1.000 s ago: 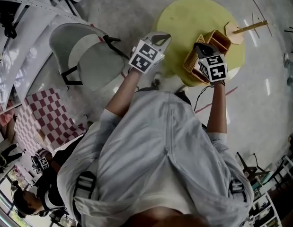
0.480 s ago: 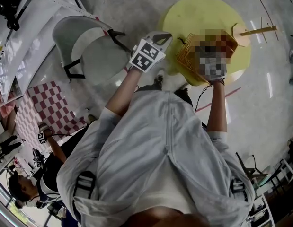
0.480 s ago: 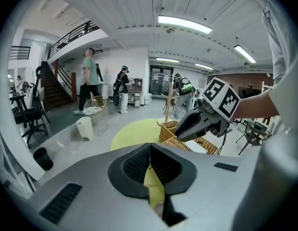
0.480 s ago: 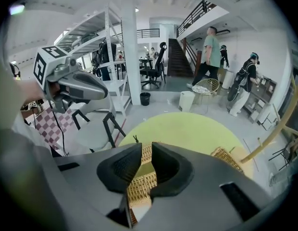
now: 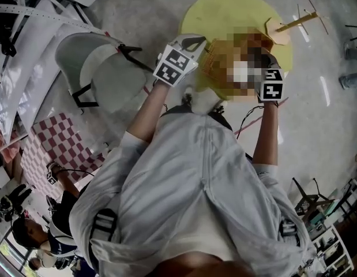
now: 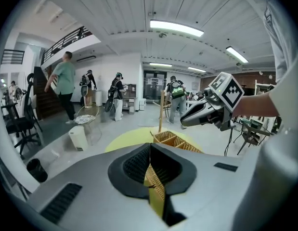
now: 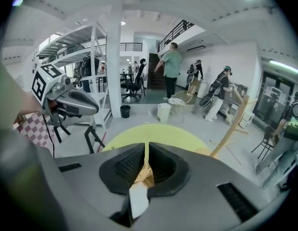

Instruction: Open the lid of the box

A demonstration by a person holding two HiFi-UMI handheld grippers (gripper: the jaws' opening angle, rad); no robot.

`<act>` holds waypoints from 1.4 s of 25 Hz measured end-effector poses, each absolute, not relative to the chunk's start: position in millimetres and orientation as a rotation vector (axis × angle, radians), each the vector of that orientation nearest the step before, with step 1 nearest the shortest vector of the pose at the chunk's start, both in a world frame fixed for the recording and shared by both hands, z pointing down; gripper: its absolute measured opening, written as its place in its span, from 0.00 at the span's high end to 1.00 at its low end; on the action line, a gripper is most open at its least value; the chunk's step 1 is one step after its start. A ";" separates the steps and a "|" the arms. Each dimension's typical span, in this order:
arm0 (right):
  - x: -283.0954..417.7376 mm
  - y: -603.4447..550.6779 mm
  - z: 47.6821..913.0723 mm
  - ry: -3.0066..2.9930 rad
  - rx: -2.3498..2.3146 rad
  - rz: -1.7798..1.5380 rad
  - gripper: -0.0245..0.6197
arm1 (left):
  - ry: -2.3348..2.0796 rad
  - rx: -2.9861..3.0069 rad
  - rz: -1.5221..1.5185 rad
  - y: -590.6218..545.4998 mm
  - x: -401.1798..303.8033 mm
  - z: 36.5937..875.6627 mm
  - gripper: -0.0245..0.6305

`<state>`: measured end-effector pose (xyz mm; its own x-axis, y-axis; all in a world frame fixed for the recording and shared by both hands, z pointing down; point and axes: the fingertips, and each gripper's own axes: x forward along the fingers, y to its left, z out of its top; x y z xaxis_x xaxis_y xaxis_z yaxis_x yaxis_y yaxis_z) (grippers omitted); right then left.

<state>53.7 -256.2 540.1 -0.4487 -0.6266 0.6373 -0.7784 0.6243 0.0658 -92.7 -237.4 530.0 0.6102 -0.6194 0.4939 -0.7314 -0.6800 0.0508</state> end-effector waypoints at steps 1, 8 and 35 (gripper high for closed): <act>63.5 -257.1 529.1 -2.217 1.131 0.294 0.89 | -1.104 2.602 0.651 -240.3 -86.4 525.9 0.92; 131.9 -255.2 457.5 -2.230 1.336 0.207 0.92 | -1.092 2.729 0.555 -261.4 -33.3 476.6 0.92; 215.4 -261.8 315.5 -2.281 1.481 -0.159 0.93 | -1.165 3.065 0.486 -289.4 63.1 326.3 0.92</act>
